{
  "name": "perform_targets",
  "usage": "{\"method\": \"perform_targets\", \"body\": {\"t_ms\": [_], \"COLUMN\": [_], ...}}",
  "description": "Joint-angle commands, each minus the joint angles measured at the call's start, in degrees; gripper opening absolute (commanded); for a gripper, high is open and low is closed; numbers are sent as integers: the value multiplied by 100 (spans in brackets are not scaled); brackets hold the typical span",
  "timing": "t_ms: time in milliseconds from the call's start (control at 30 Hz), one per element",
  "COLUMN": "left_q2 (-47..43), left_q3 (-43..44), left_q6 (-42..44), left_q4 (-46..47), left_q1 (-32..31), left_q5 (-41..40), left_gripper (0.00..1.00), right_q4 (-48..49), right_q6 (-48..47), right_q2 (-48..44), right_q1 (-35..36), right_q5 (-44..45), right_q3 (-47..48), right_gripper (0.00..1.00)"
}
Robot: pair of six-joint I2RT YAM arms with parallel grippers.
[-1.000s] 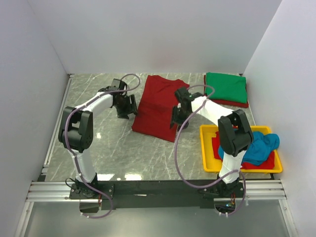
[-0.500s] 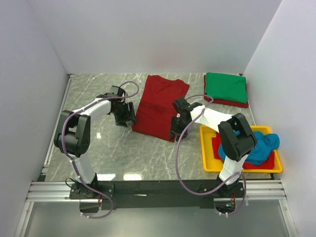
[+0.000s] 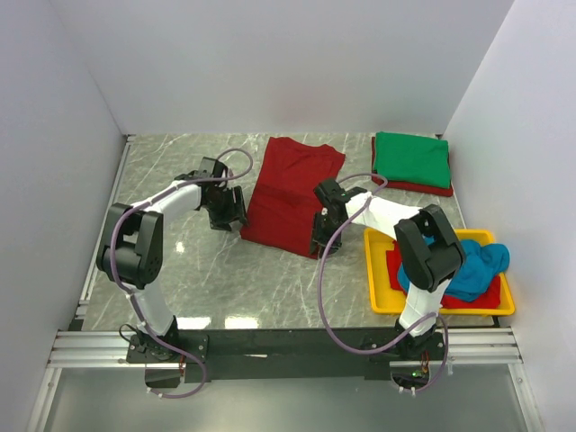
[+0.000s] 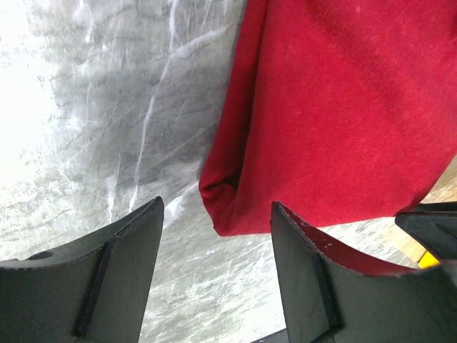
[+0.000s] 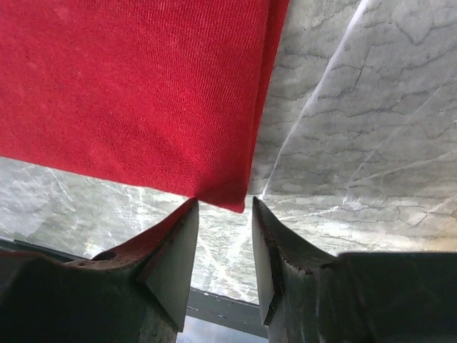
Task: Fold and stack the t-shirts
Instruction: Fold the tshirt
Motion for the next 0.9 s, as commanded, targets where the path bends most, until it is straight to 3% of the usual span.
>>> {"method": "perform_targets", "body": {"t_ms": [0,167,533,867], "left_q2": [-287,-305,-129,143], "left_q3": [-122,-158,-88,35], "left_q6": [-16,-42,-192,-280], "left_q4": [147,155,164,-161], "left_q1": [-5,-14,-84,-93], "left_q5": [113,121,34,-265], "left_gripper": [67,67,61,50], "right_q4": [139,95,86,43], "right_q6": [-15,-42,-42,-42], "right_q2": [95,166,262,245], "right_q1": [32,41,41,41], "right_q5": [29,65,65,100], "right_q3": [5,14,-21,-3], "right_gripper": [42,38,15,14]}}
